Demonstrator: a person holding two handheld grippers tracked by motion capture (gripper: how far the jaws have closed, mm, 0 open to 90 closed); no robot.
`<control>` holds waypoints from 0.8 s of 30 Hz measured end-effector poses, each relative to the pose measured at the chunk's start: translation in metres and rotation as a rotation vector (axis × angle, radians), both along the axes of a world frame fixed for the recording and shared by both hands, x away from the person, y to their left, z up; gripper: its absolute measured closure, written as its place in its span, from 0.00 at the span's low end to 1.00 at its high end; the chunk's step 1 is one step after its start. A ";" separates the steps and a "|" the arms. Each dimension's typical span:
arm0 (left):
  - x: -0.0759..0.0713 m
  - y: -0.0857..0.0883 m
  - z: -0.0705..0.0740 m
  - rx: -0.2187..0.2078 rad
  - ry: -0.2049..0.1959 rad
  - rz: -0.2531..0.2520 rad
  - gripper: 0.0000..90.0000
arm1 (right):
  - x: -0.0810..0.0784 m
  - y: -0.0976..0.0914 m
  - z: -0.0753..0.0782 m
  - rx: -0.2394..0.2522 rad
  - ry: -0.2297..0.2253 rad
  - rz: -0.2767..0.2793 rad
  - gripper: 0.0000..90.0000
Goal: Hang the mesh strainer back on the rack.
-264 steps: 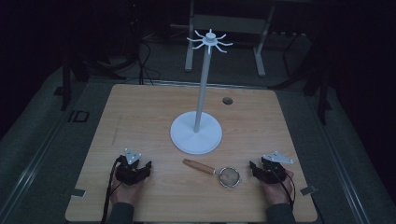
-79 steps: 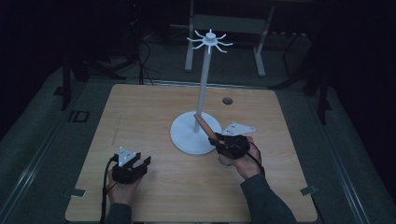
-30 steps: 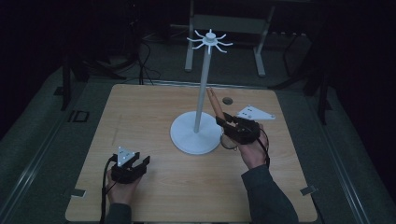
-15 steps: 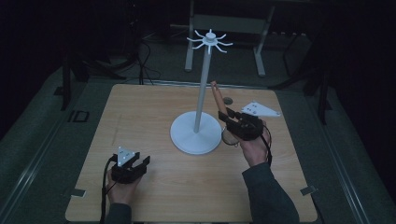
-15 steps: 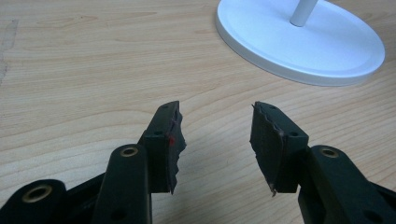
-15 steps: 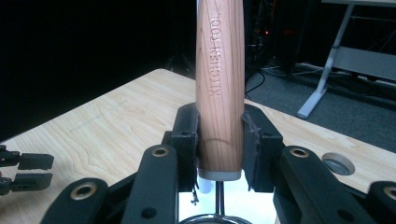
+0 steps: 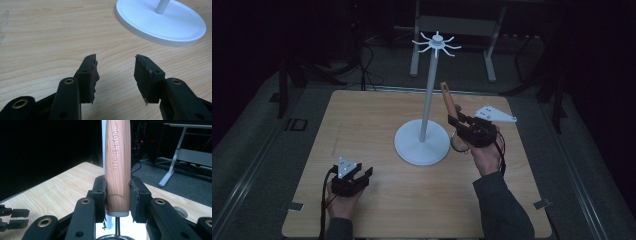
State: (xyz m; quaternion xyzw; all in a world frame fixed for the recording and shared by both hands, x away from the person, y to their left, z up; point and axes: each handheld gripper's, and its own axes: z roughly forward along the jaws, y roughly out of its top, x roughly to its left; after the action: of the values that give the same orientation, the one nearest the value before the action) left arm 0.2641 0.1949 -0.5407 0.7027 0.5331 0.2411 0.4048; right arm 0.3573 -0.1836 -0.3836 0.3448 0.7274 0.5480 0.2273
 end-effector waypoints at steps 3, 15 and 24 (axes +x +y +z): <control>0.000 0.000 0.000 -0.001 0.000 0.001 0.59 | 0.000 -0.001 0.003 0.010 -0.003 0.002 0.77; 0.000 0.001 0.000 0.001 -0.001 0.003 0.59 | 0.001 -0.004 0.013 0.050 -0.019 0.001 0.77; 0.000 0.001 0.001 0.002 0.000 0.002 0.59 | -0.001 -0.006 0.019 0.082 -0.030 0.006 0.77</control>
State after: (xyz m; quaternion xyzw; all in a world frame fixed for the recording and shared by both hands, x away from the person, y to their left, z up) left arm 0.2638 0.1957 -0.5401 0.7024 0.5338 0.2419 0.4039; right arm 0.3565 -0.1898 -0.3645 0.3434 0.7018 0.5833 0.2222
